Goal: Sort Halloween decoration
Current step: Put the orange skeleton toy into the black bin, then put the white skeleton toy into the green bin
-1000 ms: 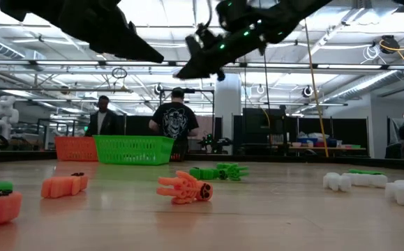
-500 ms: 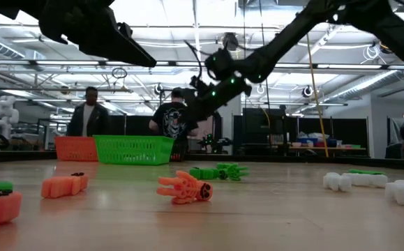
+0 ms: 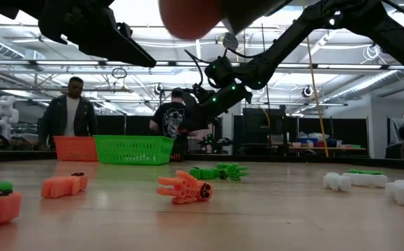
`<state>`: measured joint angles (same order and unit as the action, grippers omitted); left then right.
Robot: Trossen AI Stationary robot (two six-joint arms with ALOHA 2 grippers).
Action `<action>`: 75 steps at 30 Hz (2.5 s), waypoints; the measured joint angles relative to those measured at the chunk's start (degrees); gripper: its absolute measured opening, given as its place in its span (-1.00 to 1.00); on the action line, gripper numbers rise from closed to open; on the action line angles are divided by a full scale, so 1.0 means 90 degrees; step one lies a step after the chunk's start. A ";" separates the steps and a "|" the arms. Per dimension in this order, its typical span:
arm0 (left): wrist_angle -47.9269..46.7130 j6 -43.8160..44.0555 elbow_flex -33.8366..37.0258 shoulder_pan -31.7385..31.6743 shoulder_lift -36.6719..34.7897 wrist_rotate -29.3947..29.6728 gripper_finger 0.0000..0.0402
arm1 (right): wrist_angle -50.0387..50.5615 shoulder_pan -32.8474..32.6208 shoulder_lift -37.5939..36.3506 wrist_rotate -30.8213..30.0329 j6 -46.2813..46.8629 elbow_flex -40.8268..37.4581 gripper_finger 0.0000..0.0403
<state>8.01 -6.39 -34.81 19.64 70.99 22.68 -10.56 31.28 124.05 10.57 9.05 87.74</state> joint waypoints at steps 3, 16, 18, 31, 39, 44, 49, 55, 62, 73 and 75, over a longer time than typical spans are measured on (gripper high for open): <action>0.0002 0.0002 0.0000 0.0000 0.0002 0.0000 -0.32 | 0.0010 -0.0023 0.0000 -0.0005 0.0086 0.0000 -0.44; -0.0033 0.0007 -0.0002 0.0000 -0.0001 0.0002 -0.32 | 0.1382 -0.0343 -0.0484 0.0117 -0.0291 0.0546 -0.29; -0.0100 0.0010 -0.0002 0.0000 -0.0001 0.0003 -0.32 | 0.1960 -0.0535 -0.0870 0.0049 -0.0593 0.0559 -0.30; -0.0104 0.0000 -0.0002 -0.0002 -0.0001 0.0005 -0.32 | 0.5992 -0.2422 -0.3565 -0.0386 -0.0761 -0.0155 -0.34; 0.0120 0.0010 -0.0005 -0.0007 -0.0001 -0.0315 -0.32 | 0.4450 -0.4425 -0.4574 -0.1815 0.0890 -0.2685 -0.34; 0.0330 0.0015 -0.0005 -0.0002 0.0008 -0.0569 -0.32 | 0.3755 -0.5500 -0.4646 -0.1868 0.2076 -0.3763 -0.34; 0.0583 0.0178 -0.0005 -0.0002 0.0143 -0.0680 -0.32 | 0.3408 -0.6439 -0.4526 -0.2527 0.3234 -0.4117 -0.34; 0.0814 0.0345 -0.0007 -0.0002 0.0458 -0.0685 -0.32 | 0.3344 -0.7321 -0.4166 -0.3471 0.3871 -0.4116 -0.34; 0.1117 0.0337 -0.0007 -0.0007 0.0889 -0.0685 -0.32 | 0.3365 -0.7699 -0.3548 -0.3696 0.4738 -0.4116 -0.34; 0.1249 0.0330 -0.0007 0.0000 0.0951 -0.0682 -0.32 | 0.3352 -0.7710 -0.2665 -0.3760 0.5483 -0.4089 -0.34; 0.1250 0.0333 -0.0007 0.0000 0.0951 -0.0680 -0.32 | 0.3370 -0.7738 -0.2623 -0.3794 0.5575 -0.4085 -0.34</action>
<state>19.26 -3.40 -34.87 19.64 79.55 16.56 19.77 -38.36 100.44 -23.58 59.22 50.98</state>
